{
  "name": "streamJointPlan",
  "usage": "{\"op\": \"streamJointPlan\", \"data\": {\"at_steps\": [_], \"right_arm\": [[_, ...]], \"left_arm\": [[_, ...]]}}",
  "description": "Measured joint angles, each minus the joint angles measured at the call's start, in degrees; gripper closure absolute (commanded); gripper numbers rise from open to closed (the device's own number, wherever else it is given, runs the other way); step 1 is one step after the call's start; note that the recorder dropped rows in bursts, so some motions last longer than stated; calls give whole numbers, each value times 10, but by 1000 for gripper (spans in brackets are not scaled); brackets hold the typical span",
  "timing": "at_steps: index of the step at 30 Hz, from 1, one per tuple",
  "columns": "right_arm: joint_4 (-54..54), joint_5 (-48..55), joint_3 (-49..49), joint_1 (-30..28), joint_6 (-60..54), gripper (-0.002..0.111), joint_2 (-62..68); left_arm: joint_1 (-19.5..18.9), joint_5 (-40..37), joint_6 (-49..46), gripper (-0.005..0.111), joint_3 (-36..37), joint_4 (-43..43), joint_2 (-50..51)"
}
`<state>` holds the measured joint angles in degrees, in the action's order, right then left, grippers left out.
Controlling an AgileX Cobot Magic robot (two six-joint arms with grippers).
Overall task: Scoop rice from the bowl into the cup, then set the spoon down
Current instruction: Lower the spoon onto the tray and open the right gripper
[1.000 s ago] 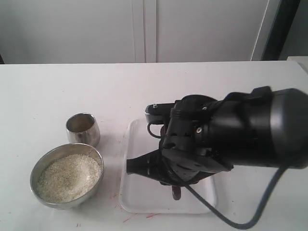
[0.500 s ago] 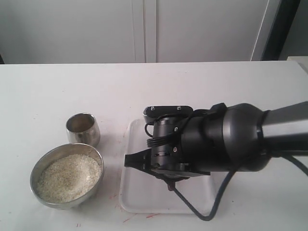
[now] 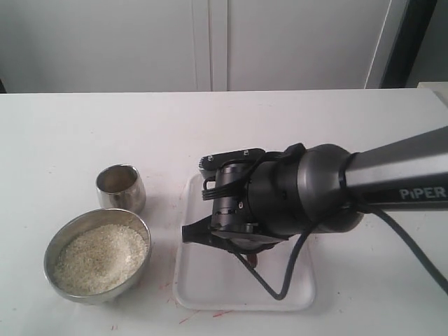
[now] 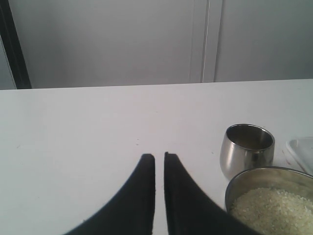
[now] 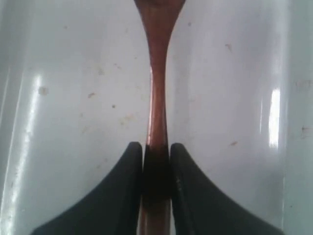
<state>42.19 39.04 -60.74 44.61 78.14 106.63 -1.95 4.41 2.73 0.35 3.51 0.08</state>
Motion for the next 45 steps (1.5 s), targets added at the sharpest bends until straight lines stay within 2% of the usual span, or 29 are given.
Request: {"op": "streamJointPlan", "data": {"at_steps": [32, 45], "right_arm": [[-11, -36, -1, -3, 14, 108, 28], [0, -36, -1, -3, 14, 86, 28]], "left_arm": [[0, 0, 0, 92, 0, 0, 0], [0, 0, 0, 92, 0, 0, 0]]}}
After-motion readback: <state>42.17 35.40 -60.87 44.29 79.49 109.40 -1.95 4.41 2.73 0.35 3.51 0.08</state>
